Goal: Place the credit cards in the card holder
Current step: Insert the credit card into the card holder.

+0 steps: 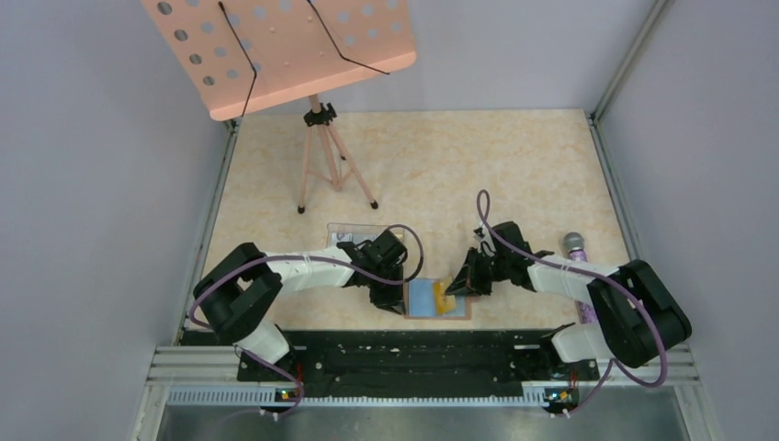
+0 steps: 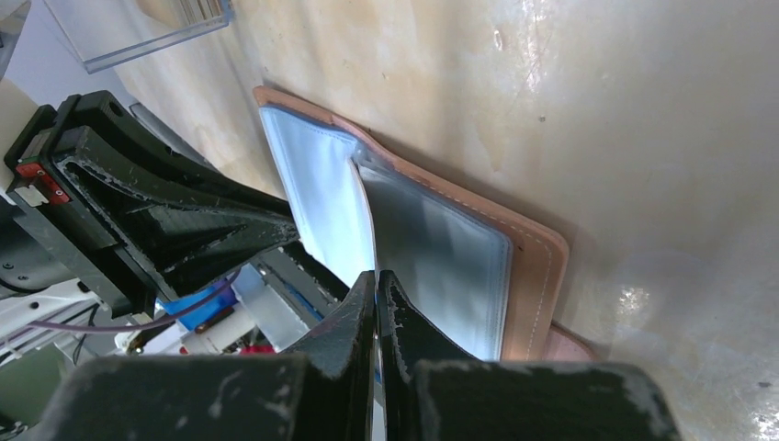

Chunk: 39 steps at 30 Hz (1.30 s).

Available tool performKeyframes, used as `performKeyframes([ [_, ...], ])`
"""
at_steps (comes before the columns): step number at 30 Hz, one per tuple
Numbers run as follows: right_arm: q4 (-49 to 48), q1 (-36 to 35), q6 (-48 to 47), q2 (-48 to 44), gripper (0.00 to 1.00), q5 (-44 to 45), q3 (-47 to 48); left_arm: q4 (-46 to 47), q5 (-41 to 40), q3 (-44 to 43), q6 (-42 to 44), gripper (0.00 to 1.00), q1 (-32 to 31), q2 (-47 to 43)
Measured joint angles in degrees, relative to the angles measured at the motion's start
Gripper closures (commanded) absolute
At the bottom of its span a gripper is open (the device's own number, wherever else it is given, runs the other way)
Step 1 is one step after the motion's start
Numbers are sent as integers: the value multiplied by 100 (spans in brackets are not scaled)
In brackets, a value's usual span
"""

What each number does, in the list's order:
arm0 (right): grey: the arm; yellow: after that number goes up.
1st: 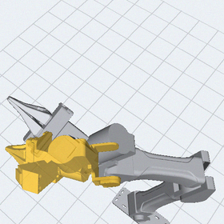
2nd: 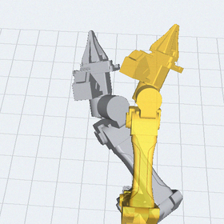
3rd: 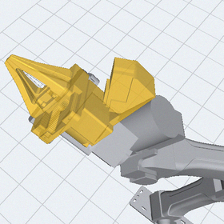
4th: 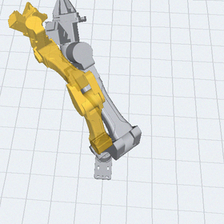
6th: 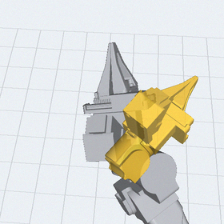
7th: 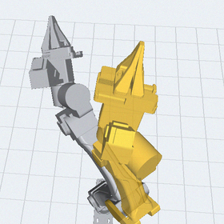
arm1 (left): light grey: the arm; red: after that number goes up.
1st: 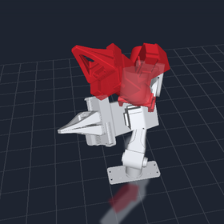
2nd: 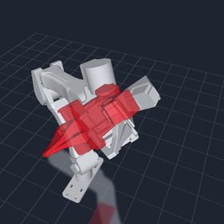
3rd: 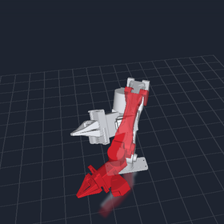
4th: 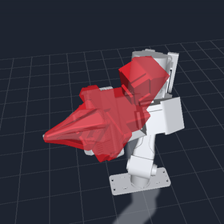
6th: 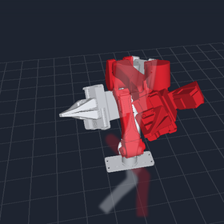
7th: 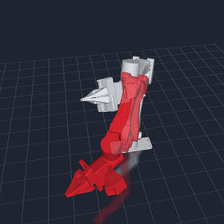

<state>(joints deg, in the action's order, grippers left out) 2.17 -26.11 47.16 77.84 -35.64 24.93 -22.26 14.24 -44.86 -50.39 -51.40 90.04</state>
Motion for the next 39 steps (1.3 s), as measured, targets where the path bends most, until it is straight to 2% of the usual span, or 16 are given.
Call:
performKeyframes([
  [18,-964,-138,411,-273,100,334,-588,11,155,-68,2,96,66,136],
  [27,-1491,-614,804,-179,99,649,-623,17,175,-68,0,98,68,138],
  [33,-1558,-772,909,-155,89,817,-623,17,177,-68,0,98,72,138],
  [39,-811,-835,791,-155,63,931,-413,20,179,-68,0,99,74,138],
])
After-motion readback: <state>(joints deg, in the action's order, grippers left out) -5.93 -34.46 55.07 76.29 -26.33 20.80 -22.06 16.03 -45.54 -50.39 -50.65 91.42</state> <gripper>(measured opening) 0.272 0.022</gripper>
